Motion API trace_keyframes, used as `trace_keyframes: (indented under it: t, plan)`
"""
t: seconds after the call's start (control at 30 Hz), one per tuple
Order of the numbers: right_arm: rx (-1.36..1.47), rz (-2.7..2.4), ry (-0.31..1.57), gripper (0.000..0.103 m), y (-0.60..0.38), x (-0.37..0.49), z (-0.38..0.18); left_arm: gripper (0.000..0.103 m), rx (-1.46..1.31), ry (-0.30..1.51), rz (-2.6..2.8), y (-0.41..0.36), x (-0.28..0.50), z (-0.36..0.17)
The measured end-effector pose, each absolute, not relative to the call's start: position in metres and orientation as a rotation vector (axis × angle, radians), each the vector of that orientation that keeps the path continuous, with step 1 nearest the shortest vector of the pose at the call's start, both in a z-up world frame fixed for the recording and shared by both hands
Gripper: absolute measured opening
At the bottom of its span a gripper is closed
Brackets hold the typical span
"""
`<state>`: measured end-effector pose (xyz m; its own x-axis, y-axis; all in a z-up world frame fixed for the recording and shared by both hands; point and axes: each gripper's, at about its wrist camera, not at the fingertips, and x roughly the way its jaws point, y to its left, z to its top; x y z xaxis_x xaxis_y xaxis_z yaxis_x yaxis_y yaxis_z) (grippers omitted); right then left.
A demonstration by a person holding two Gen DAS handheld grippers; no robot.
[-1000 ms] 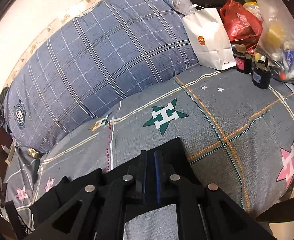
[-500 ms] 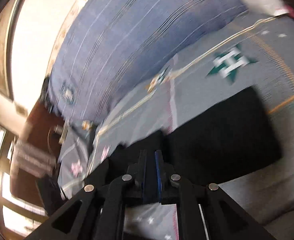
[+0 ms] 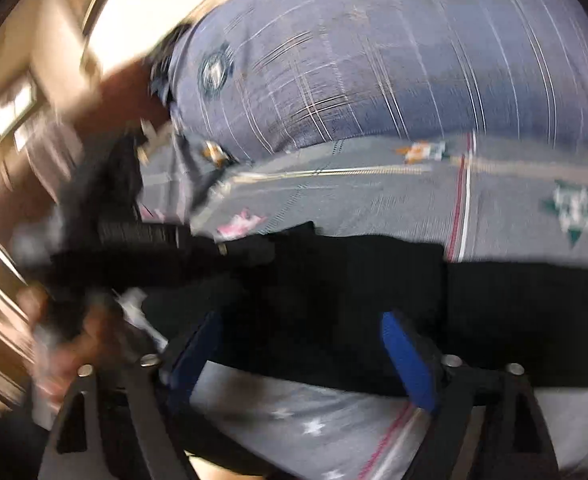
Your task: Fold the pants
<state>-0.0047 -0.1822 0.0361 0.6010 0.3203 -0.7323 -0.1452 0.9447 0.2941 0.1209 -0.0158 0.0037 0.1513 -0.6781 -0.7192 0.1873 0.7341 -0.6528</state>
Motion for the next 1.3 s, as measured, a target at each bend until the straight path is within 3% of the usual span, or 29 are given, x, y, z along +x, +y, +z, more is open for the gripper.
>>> trace_keyframes:
  t: [0.1, 0.27, 0.3, 0.37, 0.6, 0.8, 0.93, 1.07, 1.13, 1.2, 1.27, 1.3]
  plan:
    - [0.096, 0.242, 0.932, 0.035, -0.169, 0.010, 0.026, 0.005, -0.466, 1.273, -0.670, -0.016, 0.123, 0.007]
    - [0.065, 0.253, 0.916, 0.031, -0.161, 0.020, 0.023, 0.005, -0.479, 1.263, -0.688, -0.024, 0.130, 0.018]
    - [0.069, 0.233, 0.906, 0.016, -0.162, 0.020, 0.023, 0.005, -0.472, 1.260, -0.703, -0.030, 0.131, 0.023]
    - [0.120, 0.199, 0.913, 0.007, -0.173, 0.021, 0.022, 0.005, -0.448, 1.251, -0.734, -0.047, 0.132, 0.034]
    - [0.593, 0.012, 0.775, 0.006, -0.257, -0.024, 0.027, 0.005, -0.200, 1.215, -0.892, -0.156, 0.117, 0.068]
    - [0.730, -0.278, 0.760, 0.006, -0.306, -0.057, 0.011, 0.005, -0.079, 1.209, -1.009, -0.238, 0.104, 0.067]
    - [0.771, -0.334, 0.741, 0.006, -0.322, -0.066, 0.011, 0.005, -0.026, 1.222, -1.012, -0.268, 0.102, 0.062]
    - [0.859, -0.319, 0.744, 0.006, -0.342, -0.059, 0.001, 0.006, -0.071, 1.240, -1.005, -0.251, 0.109, 0.060]
    - [0.877, -0.309, 0.735, 0.006, -0.346, -0.056, 0.001, 0.014, -0.076, 1.220, -0.966, -0.224, 0.111, 0.061]
    - [0.884, -0.291, 0.720, 0.006, -0.346, -0.058, 0.004, 0.047, -0.108, 1.191, -0.886, -0.176, 0.114, 0.060]
    - [0.881, -0.294, 0.721, 0.006, -0.346, -0.055, 0.004, 0.058, -0.151, 1.176, -0.792, -0.134, 0.114, 0.053]
    - [0.887, -0.293, 0.722, 0.006, -0.346, -0.055, 0.003, 0.058, -0.189, 1.185, -0.723, -0.100, 0.112, 0.042]
